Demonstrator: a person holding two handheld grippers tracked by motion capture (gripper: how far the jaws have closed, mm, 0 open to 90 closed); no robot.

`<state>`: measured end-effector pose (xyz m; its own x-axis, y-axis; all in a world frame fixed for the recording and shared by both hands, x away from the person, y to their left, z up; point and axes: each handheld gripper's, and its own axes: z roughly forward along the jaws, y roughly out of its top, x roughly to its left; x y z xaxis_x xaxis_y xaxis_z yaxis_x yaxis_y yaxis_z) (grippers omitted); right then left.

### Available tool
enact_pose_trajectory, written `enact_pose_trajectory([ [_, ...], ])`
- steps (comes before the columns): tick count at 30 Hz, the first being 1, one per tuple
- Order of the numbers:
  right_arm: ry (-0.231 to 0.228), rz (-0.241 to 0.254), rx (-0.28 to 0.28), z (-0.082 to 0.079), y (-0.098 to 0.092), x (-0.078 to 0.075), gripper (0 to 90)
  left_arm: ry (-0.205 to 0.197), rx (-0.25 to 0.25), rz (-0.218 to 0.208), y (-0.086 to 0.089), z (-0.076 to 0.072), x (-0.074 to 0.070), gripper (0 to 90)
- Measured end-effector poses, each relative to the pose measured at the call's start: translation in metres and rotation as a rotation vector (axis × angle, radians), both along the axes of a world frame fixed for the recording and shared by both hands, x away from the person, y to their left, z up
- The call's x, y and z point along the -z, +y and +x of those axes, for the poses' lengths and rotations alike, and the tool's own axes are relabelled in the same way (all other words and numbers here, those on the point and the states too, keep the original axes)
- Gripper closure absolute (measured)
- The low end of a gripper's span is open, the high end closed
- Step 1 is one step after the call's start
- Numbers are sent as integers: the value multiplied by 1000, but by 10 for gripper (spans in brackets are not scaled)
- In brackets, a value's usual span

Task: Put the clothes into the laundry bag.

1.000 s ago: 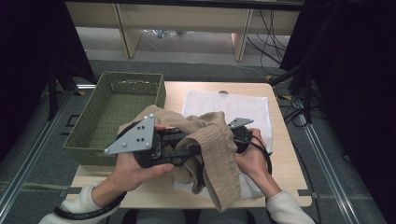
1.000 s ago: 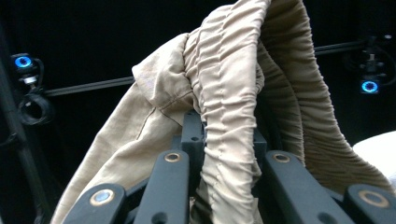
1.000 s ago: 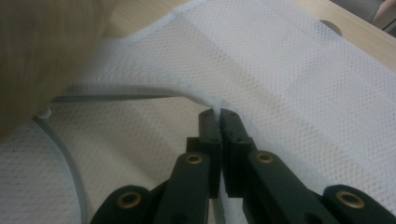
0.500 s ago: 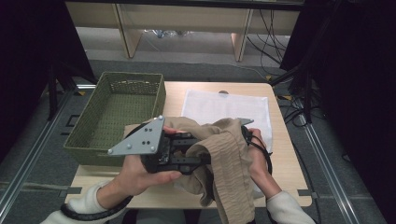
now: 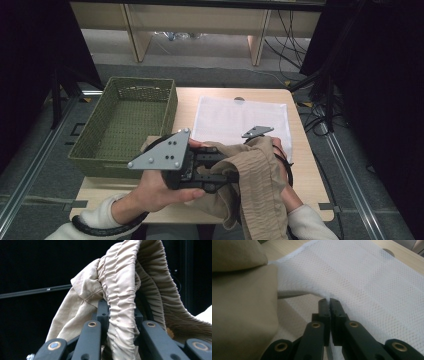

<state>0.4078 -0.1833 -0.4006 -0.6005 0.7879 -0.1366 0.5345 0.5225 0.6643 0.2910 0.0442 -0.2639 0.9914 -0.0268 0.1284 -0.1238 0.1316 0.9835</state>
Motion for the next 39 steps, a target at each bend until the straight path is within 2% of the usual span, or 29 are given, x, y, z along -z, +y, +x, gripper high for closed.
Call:
enact_pose_trajectory([
  [2, 3, -2, -1, 0, -1, 0, 897, -24, -36, 37, 3, 5, 5, 771],
  [3, 12, 5, 8, 0, 0, -1, 897, -20, -68, 71, 6, 6, 8, 770],
  [6, 14, 7, 14, 0, -1, 1, 897, -76, -162, 174, 13, 12, 19, 768],
  [8, 17, 2, 11, 1, -1, 1, 897, -69, -202, 265, 16, 17, 27, 766],
  [11, 20, 2, 8, 2, 0, 2, 897, -56, -276, 372, 18, 26, 42, 766],
  [13, 17, 4, 10, 2, 1, 2, 897, -65, -332, 441, 16, 31, 51, 766],
  [14, 10, -12, -11, 3, 0, 3, 897, -65, -348, 469, 15, 34, 56, 766],
  [16, 29, 2, 14, 1, 2, 3, 897, -51, -371, 532, 12, 41, 66, 767],
  [19, 15, -7, -7, 3, 0, 3, 897, -27, -394, 630, 5, 51, 83, 768],
  [21, 25, 5, 12, 1, 1, 3, 897, -23, -418, 694, -1, 57, 94, 768],
  [22, 30, 11, 18, 1, 1, 3, 897, -32, -427, 715, -4, 60, 99, 768],
  [25, 13, 10, 14, 1, 1, 2, 897, -12, -433, 765, -11, 68, 112, 768],
  [27, 18, 15, 14, 0, 1, 0, 897, 1, -435, 783, -16, 74, 120, 768],
  [28, 1, 7, 4, 0, 1, 0, 898, 10, -440, 789, -18, 76, 123, 767],
  [29, 3, 9, 12, -1, 2, 0, 898, 20, -440, 798, -20, 78, 127, 767],
  [30, -8, -2, -8, -1, 1, -1, 898, 22, -441, 809, -22, 80, 129, 766],
  [31, -4, 10, 8, -3, 3, -2, 898, 29, -443, 820, -24, 82, 132, 765],
  [32, -19, -1, -10, -2, 3, -3, 898, 35, -448, 823, -26, 83, 135, 765],
  [34, -15, 14, 8, -5, 5, -4, 899, 45, -452, 838, -31, 85, 140, 762],
  [36, -43, -3, -21, -6, 6, -6, 898, 61, -458, 844, -35, 87, 144, 756],
  [37, -40, 2, -9, -7, 7, -7, 899, 51, -459, 848, -36, 88, 144, 752],
  [39, -50, -9, -16, -8, 7, -8, 899, 67, -457, 852, -38, 88, 146, 751],
])
